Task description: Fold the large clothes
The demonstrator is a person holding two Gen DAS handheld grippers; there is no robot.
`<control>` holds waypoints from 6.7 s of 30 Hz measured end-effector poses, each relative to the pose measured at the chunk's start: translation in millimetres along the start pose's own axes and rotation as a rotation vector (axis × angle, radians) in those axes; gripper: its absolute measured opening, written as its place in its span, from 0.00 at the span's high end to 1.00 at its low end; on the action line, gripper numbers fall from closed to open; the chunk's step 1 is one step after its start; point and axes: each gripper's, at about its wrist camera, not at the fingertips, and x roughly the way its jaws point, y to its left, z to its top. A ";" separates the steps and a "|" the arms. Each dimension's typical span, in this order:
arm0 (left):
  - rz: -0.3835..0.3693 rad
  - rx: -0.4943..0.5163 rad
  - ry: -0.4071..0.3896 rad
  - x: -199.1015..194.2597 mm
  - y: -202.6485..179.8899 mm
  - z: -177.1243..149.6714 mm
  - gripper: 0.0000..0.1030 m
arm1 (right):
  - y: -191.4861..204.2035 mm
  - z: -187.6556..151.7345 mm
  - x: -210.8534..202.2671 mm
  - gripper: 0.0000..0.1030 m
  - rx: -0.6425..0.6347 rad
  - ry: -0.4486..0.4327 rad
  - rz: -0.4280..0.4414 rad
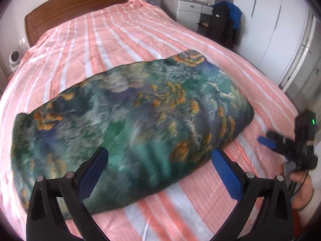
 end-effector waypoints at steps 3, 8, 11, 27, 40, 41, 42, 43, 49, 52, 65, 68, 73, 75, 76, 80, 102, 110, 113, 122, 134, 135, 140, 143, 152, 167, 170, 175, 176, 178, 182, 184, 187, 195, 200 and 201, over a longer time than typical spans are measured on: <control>-0.013 -0.010 0.090 44.2 1.0 2.6 0.00 | -12.2 25.9 24.1 0.00 0.149 -0.018 0.057; -0.011 0.061 0.176 67.6 2.5 6.0 0.01 | -28.2 48.8 63.0 0.15 0.344 -0.064 0.022; -0.119 -0.007 0.133 32.2 18.8 32.9 0.01 | 3.6 57.2 57.3 0.55 0.159 -0.091 -0.042; -0.050 0.197 0.211 -3.7 -69.8 125.8 0.00 | 223.1 -53.5 46.0 0.64 -0.936 -0.182 -0.132; 0.084 0.118 0.128 -31.3 -6.2 120.2 0.74 | 218.7 -56.1 34.1 0.15 -0.933 -0.113 -0.031; 0.083 0.101 0.116 -40.0 11.1 116.2 0.75 | 212.7 -54.2 26.7 0.15 -0.883 -0.094 0.011; 0.081 0.079 0.107 -43.3 26.3 118.6 0.75 | 208.7 -52.8 22.9 0.15 -0.857 -0.084 0.024; 0.076 0.046 0.097 -51.7 46.7 113.7 0.74 | 202.7 -50.7 19.5 0.15 -0.825 -0.070 0.033; 0.056 -0.195 0.052 -93.3 171.7 56.2 0.74 | 182.3 -25.7 36.9 0.15 -0.731 -0.013 0.004; 0.052 -0.309 0.056 -90.5 222.3 20.6 0.73 | 196.5 -10.1 64.1 0.15 -0.703 0.009 0.020; -0.058 -0.563 0.048 -22.1 321.9 -86.3 0.57 | 273.8 -48.7 272.0 0.07 -0.861 0.393 -0.140; -0.115 -0.636 0.017 -16.8 338.0 -96.2 0.53 | 256.1 -49.0 284.4 0.00 -0.804 0.418 -0.167; -0.057 -0.607 -0.042 -40.9 326.5 -81.3 0.15 | 265.7 -32.9 247.5 0.01 -0.752 0.303 -0.140; 0.014 -0.595 -0.063 -52.3 323.4 -75.3 0.04 | 271.5 -27.7 220.0 0.00 -0.753 0.218 -0.146; 0.013 -0.591 -0.073 -56.7 322.2 -73.3 0.04 | 272.6 -26.1 203.4 0.00 -0.743 0.177 -0.134; 0.026 -0.619 -0.106 -80.9 323.6 -80.5 0.04 | 272.2 -36.9 154.2 0.00 -0.736 0.113 -0.140; 0.765 -0.328 0.236 -26.5 302.8 -199.0 0.00 | 109.6 -98.8 66.3 0.00 -0.655 0.247 -0.473; 0.532 -0.607 0.160 -49.5 332.2 -242.8 0.00 | 103.5 -111.9 64.9 0.00 -0.682 0.230 -0.470; 0.480 -0.630 0.243 -54.6 344.3 -234.3 0.02 | 102.3 -113.5 66.2 0.00 -0.682 0.232 -0.456; 0.145 -0.544 -0.300 -192.1 329.0 -95.7 0.07 | 99.3 -108.9 65.1 0.00 -0.679 0.237 -0.431; 0.143 -0.634 0.124 1.0 373.1 -76.2 0.16 | 100.7 -114.7 64.4 0.00 -0.723 0.240 -0.426; 0.188 -0.650 0.148 11.7 379.3 -86.6 0.03 | 99.7 -114.7 63.9 0.00 -0.727 0.239 -0.423; -0.030 -0.839 0.021 4.7 395.4 -121.8 0.01 | 99.7 -112.9 65.6 0.00 -0.727 0.248 -0.420; -0.052 -0.787 -0.055 -30.1 394.4 -126.3 0.01 | 101.3 -109.3 62.0 0.00 -0.716 0.249 -0.415; -0.418 -1.038 -0.017 -35.6 431.6 -201.6 0.01 | 205.0 -79.6 50.6 0.00 -0.831 0.115 -0.153; -0.496 -1.079 -0.110 -36.1 445.1 -221.6 0.01 | 380.4 -172.1 285.7 0.22 -0.936 0.724 0.271; -0.574 -1.044 -0.098 -20.0 438.8 -211.2 0.01 | 364.2 -170.7 299.3 0.24 -0.877 0.715 0.296; -0.593 -0.946 -0.049 -2.0 421.9 -189.3 0.00 | 362.3 -169.5 298.2 0.34 -0.886 0.718 0.295; -0.574 -0.935 -0.038 0.7 420.7 -186.9 0.00 | 361.6 -169.2 297.8 0.35 -0.884 0.714 0.296; -0.548 -0.923 -0.018 7.4 419.4 -181.3 0.00 | 359.8 -171.5 296.4 0.37 -0.887 0.700 0.298; -0.501 -0.901 0.022 24.5 418.0 -167.1 0.00 | 366.4 -175.4 279.4 0.37 -0.930 0.637 0.273; -0.473 -0.880 0.037 32.1 415.6 -152.1 0.01 | 376.9 -169.3 250.2 0.37 -0.941 0.598 0.300; -0.447 -0.861 0.052 34.4 412.8 -143.9 0.17 | 365.1 -122.4 196.4 0.24 -0.798 0.557 0.400; -0.375 -0.861 0.046 23.3 397.0 -136.2 0.28 | 212.9 9.6 244.0 0.00 -0.258 0.573 0.110; -0.235 -0.778 0.043 -0.7 365.5 -107.0 0.44 | 214.7 -13.7 303.7 0.03 -0.223 0.702 0.113; -0.218 -0.748 0.036 -6.5 358.7 -101.3 0.45 | 236.8 -20.9 298.1 0.10 -0.394 0.673 0.040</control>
